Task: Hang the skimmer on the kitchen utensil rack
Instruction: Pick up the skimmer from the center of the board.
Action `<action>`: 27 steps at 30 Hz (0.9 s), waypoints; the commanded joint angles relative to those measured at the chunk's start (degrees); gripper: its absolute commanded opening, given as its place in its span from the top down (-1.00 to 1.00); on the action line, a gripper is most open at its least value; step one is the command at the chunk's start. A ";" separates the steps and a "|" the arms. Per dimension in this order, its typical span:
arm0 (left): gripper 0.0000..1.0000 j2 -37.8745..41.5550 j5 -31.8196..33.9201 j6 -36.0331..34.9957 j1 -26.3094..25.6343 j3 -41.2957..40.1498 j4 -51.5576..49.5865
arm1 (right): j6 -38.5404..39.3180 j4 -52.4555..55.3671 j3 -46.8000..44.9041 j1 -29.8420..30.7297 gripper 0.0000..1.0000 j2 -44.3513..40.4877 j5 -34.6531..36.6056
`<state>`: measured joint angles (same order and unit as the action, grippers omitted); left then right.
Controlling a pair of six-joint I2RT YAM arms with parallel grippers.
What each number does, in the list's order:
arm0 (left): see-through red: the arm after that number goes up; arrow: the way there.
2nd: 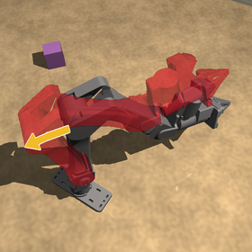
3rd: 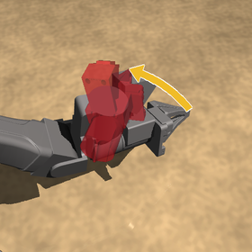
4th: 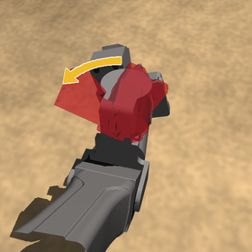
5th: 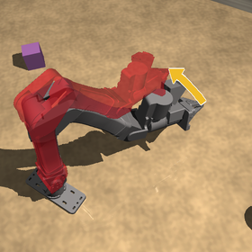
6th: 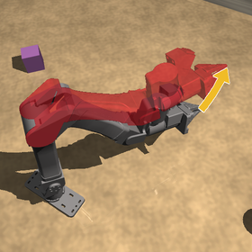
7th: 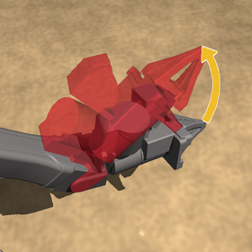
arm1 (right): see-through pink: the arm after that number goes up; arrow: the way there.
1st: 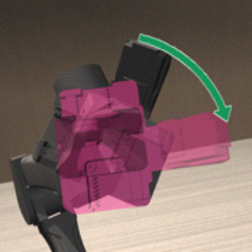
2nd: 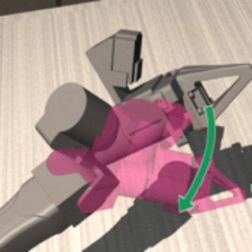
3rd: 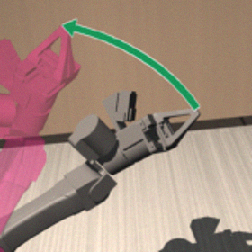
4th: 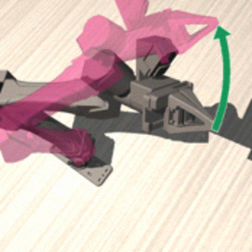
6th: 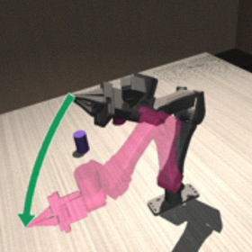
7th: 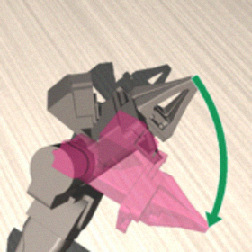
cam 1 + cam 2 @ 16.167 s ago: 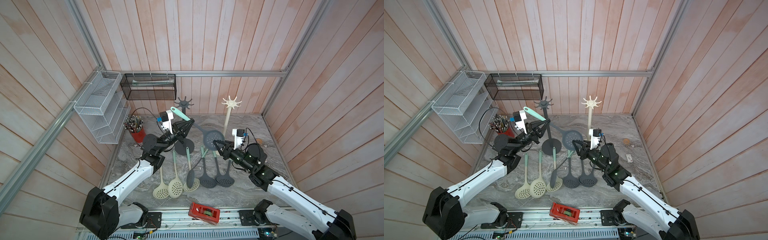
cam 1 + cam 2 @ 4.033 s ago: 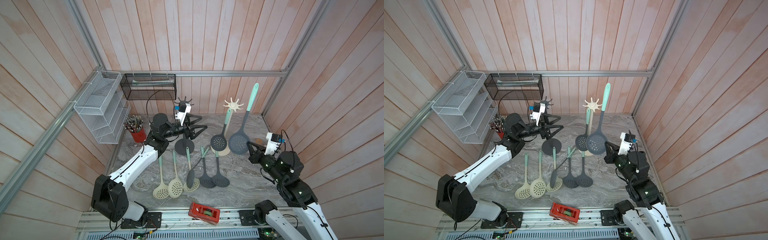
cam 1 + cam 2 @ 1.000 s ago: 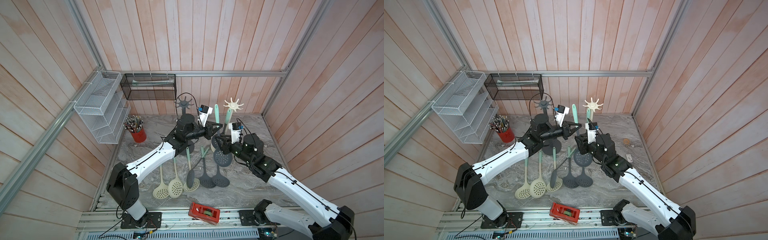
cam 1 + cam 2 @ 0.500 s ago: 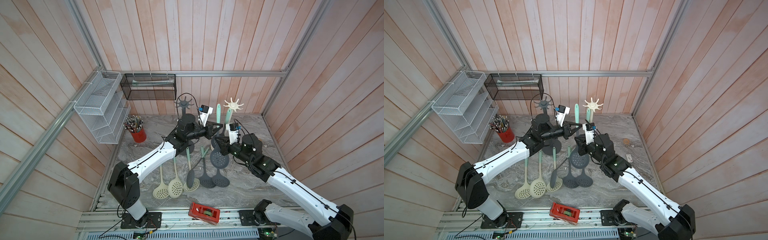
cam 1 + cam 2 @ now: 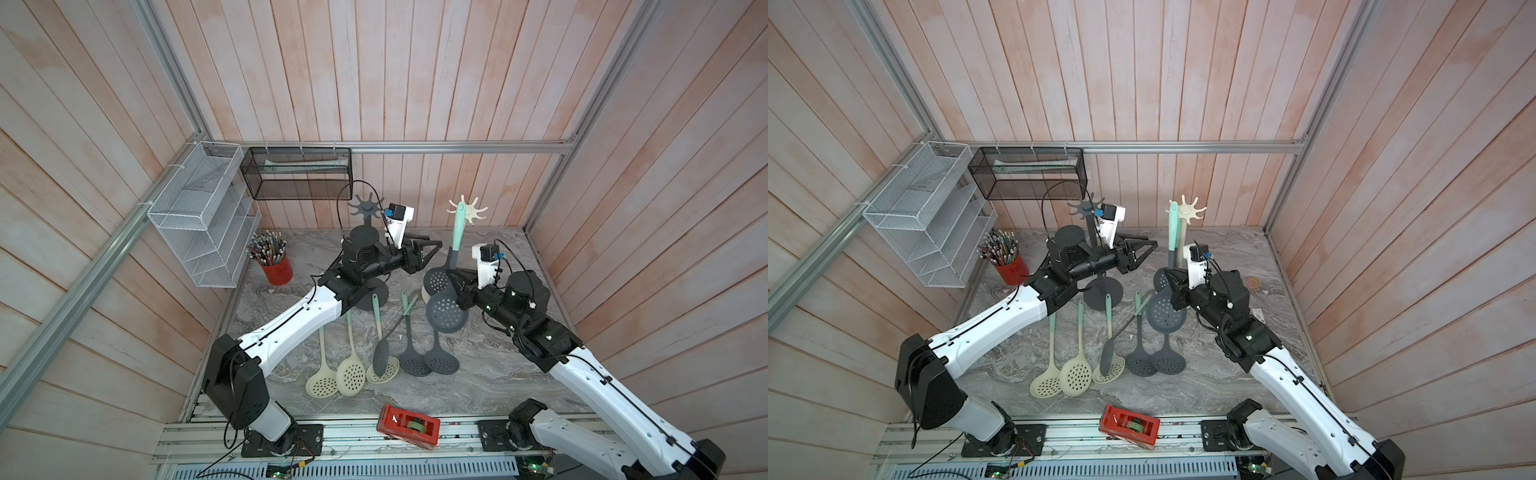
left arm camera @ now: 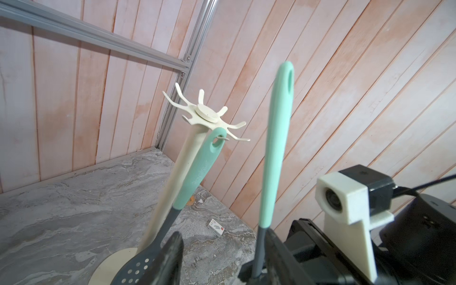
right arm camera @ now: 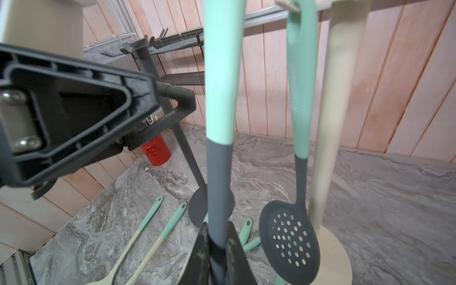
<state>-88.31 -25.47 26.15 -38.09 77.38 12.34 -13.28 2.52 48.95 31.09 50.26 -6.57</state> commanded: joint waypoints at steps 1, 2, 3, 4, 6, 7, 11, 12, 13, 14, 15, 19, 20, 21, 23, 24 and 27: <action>-0.09 2.42 -1.31 0.99 2.51 -2.78 3.29 | 2.85 -2.12 -1.99 -3.63 1.00 -3.25 -6.50; -0.09 2.86 -1.95 1.44 3.28 -3.47 4.07 | 2.76 -2.54 -2.78 -5.68 1.00 -4.18 -8.65; -0.08 3.19 -2.29 1.62 3.74 -3.91 4.50 | 2.81 -3.06 -3.62 -7.12 1.00 -5.10 -11.12; -0.08 3.63 -2.47 1.75 4.38 -4.32 4.86 | 2.91 -3.97 -4.53 -9.24 1.00 -6.06 -13.71; -0.09 4.44 -2.81 1.71 5.25 -5.01 5.38 | 2.28 -5.88 -6.05 -13.50 1.00 -7.62 -19.30; -0.09 4.72 -2.99 1.64 5.60 -5.36 5.58 | 1.89 -6.78 -6.73 -15.31 1.00 -8.17 -22.42; -0.09 5.85 -3.33 1.61 6.89 -6.60 6.44 | -1.14 -12.06 -9.97 -23.51 1.00 -8.52 -33.91; -0.09 6.00 -3.58 1.77 7.27 -6.80 6.68 | -2.92 -14.59 -11.28 -25.76 1.00 -8.22 -37.23; -0.08 5.98 -3.99 1.93 7.53 -6.88 6.92 | -4.49 -16.85 -12.27 -27.42 1.00 -7.93 -39.75; -0.09 6.00 -4.29 2.05 7.74 -6.94 7.00 | -5.68 -18.41 -13.12 -28.70 1.00 -7.58 -41.31; -0.09 5.98 -4.48 2.23 7.89 -7.11 7.02 | -6.80 -20.30 -13.95 -30.03 1.00 -7.26 -43.00; -0.09 5.99 -5.01 2.58 8.55 -7.77 7.91 | -6.67 -23.30 -15.02 -31.78 1.00 -5.06 -48.74; -0.09 5.92 -5.26 2.67 8.64 -7.86 8.20 | -6.71 -24.07 -15.18 -31.86 1.00 -4.37 -49.87; -0.09 5.85 -5.58 2.77 8.78 -7.92 8.43 | -7.05 -25.38 -15.29 -31.93 1.00 -3.72 -51.01; -0.08 5.70 -6.22 2.85 8.91 -8.03 8.66 | -7.25 -26.96 -15.44 -32.04 1.00 -2.45 -52.40; -0.09 5.65 -6.34 2.85 8.97 -8.12 8.80 | -7.25 -27.82 -15.54 -32.22 1.00 -1.69 -53.55; -0.08 5.53 -6.75 2.85 9.21 -8.18 9.02 | -7.68 -30.03 -15.28 -32.69 1.00 1.06 -57.48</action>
<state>-83.44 -30.55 28.75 -29.26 70.15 19.38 -19.88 -22.06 33.63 -1.02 49.82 -57.80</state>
